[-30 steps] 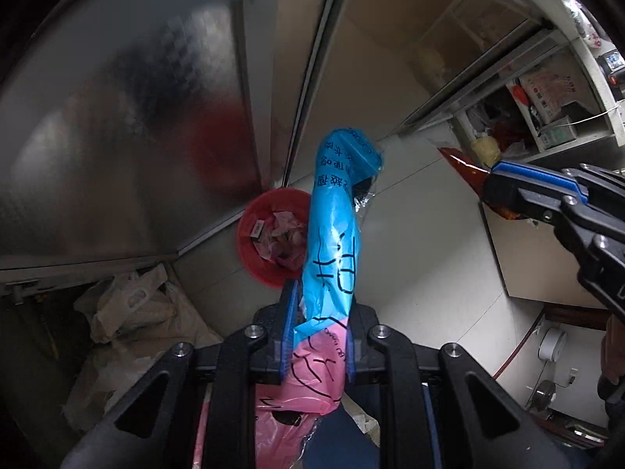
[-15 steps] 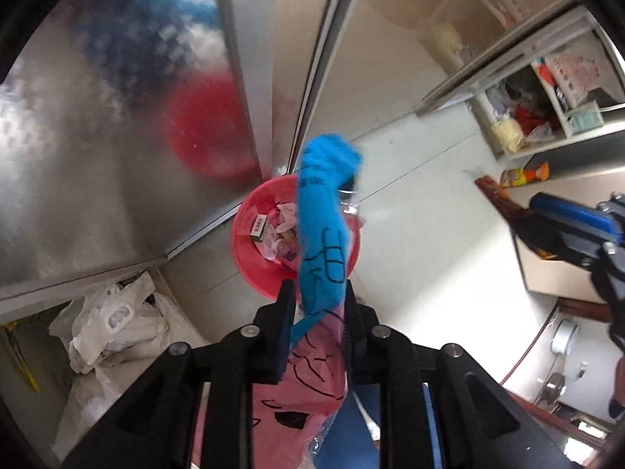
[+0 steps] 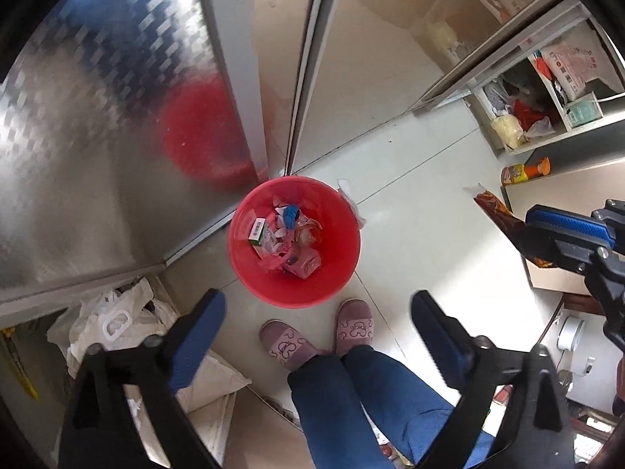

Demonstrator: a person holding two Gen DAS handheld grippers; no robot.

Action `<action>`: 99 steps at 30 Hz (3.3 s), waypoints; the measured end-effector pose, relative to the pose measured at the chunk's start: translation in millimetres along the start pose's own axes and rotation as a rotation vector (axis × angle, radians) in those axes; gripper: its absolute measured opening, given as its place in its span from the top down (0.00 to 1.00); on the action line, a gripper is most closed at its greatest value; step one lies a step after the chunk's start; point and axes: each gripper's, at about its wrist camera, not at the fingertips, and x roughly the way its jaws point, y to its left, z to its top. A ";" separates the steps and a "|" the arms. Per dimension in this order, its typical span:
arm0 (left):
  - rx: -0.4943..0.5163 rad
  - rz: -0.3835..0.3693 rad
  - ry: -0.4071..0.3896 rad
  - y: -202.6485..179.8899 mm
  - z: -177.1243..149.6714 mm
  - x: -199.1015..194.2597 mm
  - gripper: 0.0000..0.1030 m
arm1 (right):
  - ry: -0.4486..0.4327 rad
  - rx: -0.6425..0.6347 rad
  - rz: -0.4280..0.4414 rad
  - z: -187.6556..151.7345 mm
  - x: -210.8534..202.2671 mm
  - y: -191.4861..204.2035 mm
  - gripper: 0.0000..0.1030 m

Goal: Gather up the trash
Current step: 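Lower the right tool over the red bin and release the sauce packet, then raise both tools back up to the counter toward the yellow snack packet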

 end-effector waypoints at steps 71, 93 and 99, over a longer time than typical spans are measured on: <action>-0.181 0.191 -0.482 -0.3 -52.5 -360.8 0.00 | -0.260 -0.195 -0.131 31.0 -238.9 103.6 0.01; -0.392 0.343 -0.588 117.8 -65.1 -479.4 0.00 | -0.363 -0.531 0.062 132.5 -285.2 231.8 0.01; -0.470 0.384 -0.566 189.4 -63.2 -484.6 0.00 | -0.329 -0.609 0.089 171.5 -255.9 284.9 0.01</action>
